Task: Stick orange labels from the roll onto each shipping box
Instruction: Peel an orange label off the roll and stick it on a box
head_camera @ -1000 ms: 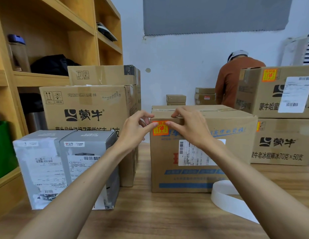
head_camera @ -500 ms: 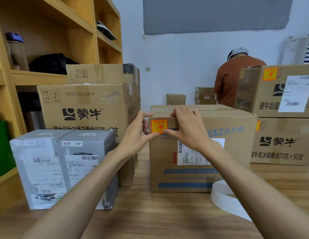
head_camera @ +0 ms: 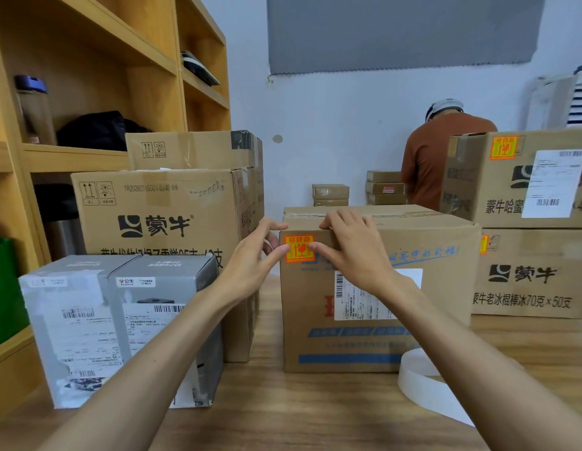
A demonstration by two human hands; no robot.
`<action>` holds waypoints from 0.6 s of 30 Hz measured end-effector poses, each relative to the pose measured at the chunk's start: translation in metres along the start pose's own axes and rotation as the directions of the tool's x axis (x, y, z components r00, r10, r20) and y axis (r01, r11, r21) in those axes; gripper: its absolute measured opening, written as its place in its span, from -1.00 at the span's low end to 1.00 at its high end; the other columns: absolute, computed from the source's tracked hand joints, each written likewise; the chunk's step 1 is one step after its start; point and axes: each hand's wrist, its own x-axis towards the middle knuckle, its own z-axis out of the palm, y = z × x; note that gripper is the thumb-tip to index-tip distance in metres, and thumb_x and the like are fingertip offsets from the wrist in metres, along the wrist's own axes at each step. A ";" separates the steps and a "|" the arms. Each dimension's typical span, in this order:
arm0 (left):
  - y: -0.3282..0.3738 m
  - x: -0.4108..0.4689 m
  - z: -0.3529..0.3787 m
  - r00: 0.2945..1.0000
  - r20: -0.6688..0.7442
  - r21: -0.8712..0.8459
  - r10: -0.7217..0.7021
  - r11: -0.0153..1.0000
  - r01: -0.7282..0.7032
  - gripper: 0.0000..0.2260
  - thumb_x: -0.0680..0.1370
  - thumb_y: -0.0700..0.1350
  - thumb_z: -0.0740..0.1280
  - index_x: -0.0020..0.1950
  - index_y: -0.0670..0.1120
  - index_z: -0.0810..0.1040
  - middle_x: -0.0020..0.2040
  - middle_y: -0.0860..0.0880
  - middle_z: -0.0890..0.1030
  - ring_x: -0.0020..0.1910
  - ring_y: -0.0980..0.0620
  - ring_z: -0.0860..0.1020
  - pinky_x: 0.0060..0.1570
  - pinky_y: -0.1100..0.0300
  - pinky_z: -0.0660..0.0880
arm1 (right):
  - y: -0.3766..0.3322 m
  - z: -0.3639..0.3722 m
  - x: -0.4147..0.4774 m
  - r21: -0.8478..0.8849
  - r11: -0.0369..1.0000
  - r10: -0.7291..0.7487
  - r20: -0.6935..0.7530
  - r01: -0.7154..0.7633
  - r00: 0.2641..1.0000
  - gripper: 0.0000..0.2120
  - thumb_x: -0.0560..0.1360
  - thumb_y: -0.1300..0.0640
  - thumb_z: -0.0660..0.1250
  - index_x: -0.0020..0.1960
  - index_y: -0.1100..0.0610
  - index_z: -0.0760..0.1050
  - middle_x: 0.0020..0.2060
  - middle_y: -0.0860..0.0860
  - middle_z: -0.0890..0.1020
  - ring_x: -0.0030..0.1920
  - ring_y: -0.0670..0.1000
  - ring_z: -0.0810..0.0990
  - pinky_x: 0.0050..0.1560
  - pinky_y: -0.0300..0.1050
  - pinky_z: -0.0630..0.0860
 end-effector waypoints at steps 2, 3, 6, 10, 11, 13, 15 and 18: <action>0.002 0.000 0.001 1.000 -0.011 0.005 -0.001 1.000 0.001 -0.79 0.66 -0.09 0.32 0.28 0.09 0.44 -0.06 -0.07 0.51 -0.09 0.04 0.50 -0.08 0.37 0.41 | 0.000 -0.001 0.001 0.013 1.000 0.009 0.010 -0.009 1.000 -0.66 0.51 -0.21 0.35 0.02 0.07 0.46 -0.04 -0.05 0.55 0.02 0.04 0.50 0.02 -0.10 0.22; 0.002 0.000 0.001 1.000 -0.012 0.003 -0.005 1.000 0.005 -0.77 0.66 -0.08 0.33 0.29 0.10 0.44 -0.07 -0.07 0.52 -0.09 0.05 0.51 -0.08 0.37 0.41 | 0.000 -0.002 0.000 0.022 1.000 0.013 0.018 -0.013 1.000 -0.65 0.50 -0.22 0.35 0.02 0.06 0.46 -0.03 -0.05 0.55 0.02 0.03 0.50 0.02 -0.10 0.23; 0.002 -0.005 0.000 1.000 0.002 0.019 0.004 1.000 -0.004 -0.68 0.62 -0.08 0.39 0.35 0.11 0.42 -0.07 -0.04 0.52 -0.11 0.06 0.51 -0.07 0.34 0.44 | -0.001 -0.007 -0.003 0.034 0.999 0.020 0.046 -0.022 0.999 -0.56 0.45 -0.33 0.32 0.03 0.03 0.44 -0.03 -0.08 0.53 0.00 -0.02 0.46 0.04 -0.10 0.28; 0.012 -0.012 0.003 0.998 -0.036 0.082 0.056 0.995 -0.053 -0.65 0.60 -0.10 0.41 0.35 0.07 0.43 -0.10 0.01 0.52 -0.10 0.06 0.51 -0.06 0.26 0.47 | -0.002 -0.016 -0.005 0.147 0.987 0.065 0.043 -0.070 0.997 -0.56 0.40 -0.34 0.38 -0.03 0.00 0.43 -0.07 -0.12 0.51 -0.02 -0.08 0.45 0.07 -0.08 0.33; 0.015 -0.015 0.005 0.996 -0.043 0.100 0.076 0.992 -0.071 -0.66 0.60 -0.10 0.41 0.35 0.05 0.44 -0.11 0.02 0.51 -0.10 0.05 0.51 -0.06 0.23 0.48 | -0.002 -0.019 -0.006 0.214 0.972 0.088 0.043 -0.095 0.995 -0.58 0.39 -0.31 0.42 -0.06 0.00 0.43 -0.08 -0.14 0.52 -0.03 -0.11 0.45 0.09 -0.07 0.33; 0.024 -0.020 0.008 0.993 -0.049 0.134 0.106 0.986 -0.099 -0.66 0.60 -0.09 0.42 0.35 0.03 0.45 -0.12 0.06 0.49 -0.11 0.06 0.52 -0.07 0.17 0.50 | 0.001 -0.028 -0.006 0.340 0.928 0.132 0.074 -0.149 0.989 -0.62 0.38 -0.26 0.46 -0.09 0.00 0.46 -0.09 -0.18 0.56 -0.02 -0.14 0.47 0.17 -0.01 0.36; 0.036 -0.024 0.011 0.988 -0.051 0.157 0.144 0.978 -0.135 -0.67 0.60 -0.07 0.41 0.34 0.02 0.47 -0.12 0.09 0.48 -0.10 0.06 0.52 -0.10 0.14 0.51 | 0.005 -0.038 -0.005 0.452 0.866 0.167 0.139 -0.213 0.976 -0.65 0.37 -0.29 0.44 -0.11 -0.03 0.50 -0.09 -0.18 0.62 0.03 -0.15 0.53 0.23 0.09 0.41; 0.050 -0.024 0.010 0.982 -0.075 0.135 0.175 0.977 -0.164 -0.77 0.65 -0.04 0.34 0.30 0.00 0.56 -0.06 0.08 0.52 -0.07 0.07 0.52 -0.07 0.21 0.48 | 0.010 -0.053 -0.007 0.412 0.879 0.191 0.161 -0.241 0.968 -0.59 0.39 -0.42 0.33 -0.12 -0.07 0.56 -0.02 -0.20 0.64 0.15 -0.09 0.53 0.29 0.13 0.39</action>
